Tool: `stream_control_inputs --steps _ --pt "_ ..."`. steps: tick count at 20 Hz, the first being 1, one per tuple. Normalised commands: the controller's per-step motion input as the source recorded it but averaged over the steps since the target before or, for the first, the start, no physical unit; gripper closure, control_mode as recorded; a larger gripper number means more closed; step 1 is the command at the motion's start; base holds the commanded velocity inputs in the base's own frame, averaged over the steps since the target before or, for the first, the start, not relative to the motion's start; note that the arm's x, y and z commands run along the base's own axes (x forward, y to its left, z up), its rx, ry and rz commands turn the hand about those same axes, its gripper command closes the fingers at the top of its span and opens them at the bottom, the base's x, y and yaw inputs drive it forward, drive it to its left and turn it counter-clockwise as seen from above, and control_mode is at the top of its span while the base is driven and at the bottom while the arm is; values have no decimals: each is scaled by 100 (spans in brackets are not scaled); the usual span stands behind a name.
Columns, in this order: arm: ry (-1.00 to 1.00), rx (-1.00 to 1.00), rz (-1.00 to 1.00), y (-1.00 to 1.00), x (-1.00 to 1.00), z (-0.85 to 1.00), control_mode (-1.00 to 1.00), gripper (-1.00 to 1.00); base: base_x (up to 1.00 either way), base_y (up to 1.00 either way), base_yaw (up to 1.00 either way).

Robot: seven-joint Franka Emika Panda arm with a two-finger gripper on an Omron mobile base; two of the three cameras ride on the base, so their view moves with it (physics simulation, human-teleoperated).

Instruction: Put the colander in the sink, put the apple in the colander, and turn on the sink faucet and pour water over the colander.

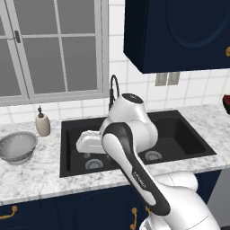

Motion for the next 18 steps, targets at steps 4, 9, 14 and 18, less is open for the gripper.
stream_control_inputs --steps 4,9,14,18 --pt "-1 8 4 77 50 0 -100 -100 0 0 0" --pt "0 12 4 58 67 0 -100 -100 0 0 0" --pt "0 5 1 39 53 0 -100 -100 0 0 0" --pt "-1 0 -1 34 34 -6 -100 -100 0 0 0"
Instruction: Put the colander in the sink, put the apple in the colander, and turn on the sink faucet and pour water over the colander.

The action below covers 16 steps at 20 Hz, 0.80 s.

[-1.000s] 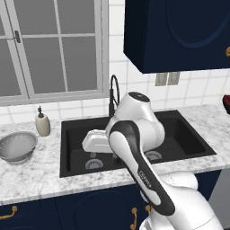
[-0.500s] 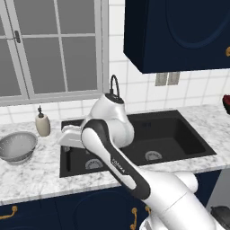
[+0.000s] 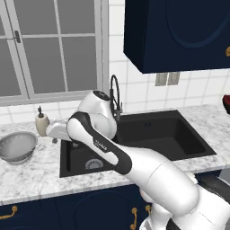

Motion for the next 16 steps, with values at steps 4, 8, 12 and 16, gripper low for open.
stream_control_inputs --steps 4,8,12,16 --pt "0 -2 0 29 41 -22 -100 -100 0 0 0" --pt "0 -1 0 14 47 -39 -100 -100 0 0 0" --pt "0 0 0 29 46 -26 -100 -100 0 0 0" --pt "0 0 0 51 40 -15 -100 -100 0 0 0"
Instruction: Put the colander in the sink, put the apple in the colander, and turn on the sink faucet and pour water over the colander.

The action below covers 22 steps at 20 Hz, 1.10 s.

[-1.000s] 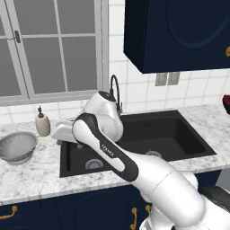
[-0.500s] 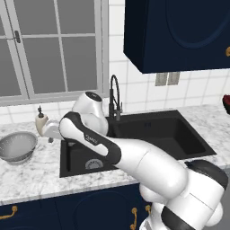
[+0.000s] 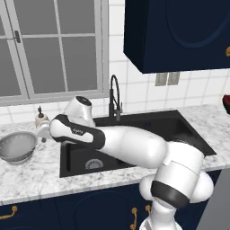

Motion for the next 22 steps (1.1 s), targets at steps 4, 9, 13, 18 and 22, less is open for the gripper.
stream_control_inputs --steps 4,9,13,18,22 --pt "0 -2 -1 48 43 -14 -100 -100 0 0 0" --pt "6 -6 -1 36 46 -10 -100 -100 0 0 0" --pt "11 -8 0 25 52 -10 -100 -100 0 0 0" --pt "3 -6 0 38 40 -15 -100 -100 0 0 0" --pt "0 0 0 33 29 -2 -100 -100 0 0 0"
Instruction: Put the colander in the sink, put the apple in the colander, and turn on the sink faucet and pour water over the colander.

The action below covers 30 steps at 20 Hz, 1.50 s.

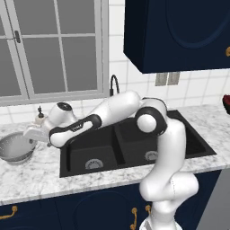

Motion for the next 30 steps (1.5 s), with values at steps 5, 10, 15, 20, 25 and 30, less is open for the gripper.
stream_control_inputs --steps 5,10,15,20,25,30 --pt "1 0 0 15 37 -4 -100 -100 0 0 0" --pt "3 0 0 0 56 -15 -100 -100 0 0 0" --pt "2 -4 0 11 45 -24 -100 -100 0 0 0" --pt "3 -12 0 22 33 -40 -100 -100 0 0 0" --pt "0 -7 0 23 24 -22 -100 100 0 0 0" --pt "0 0 -2 -10 9 -16 -100 100 0 0 0"
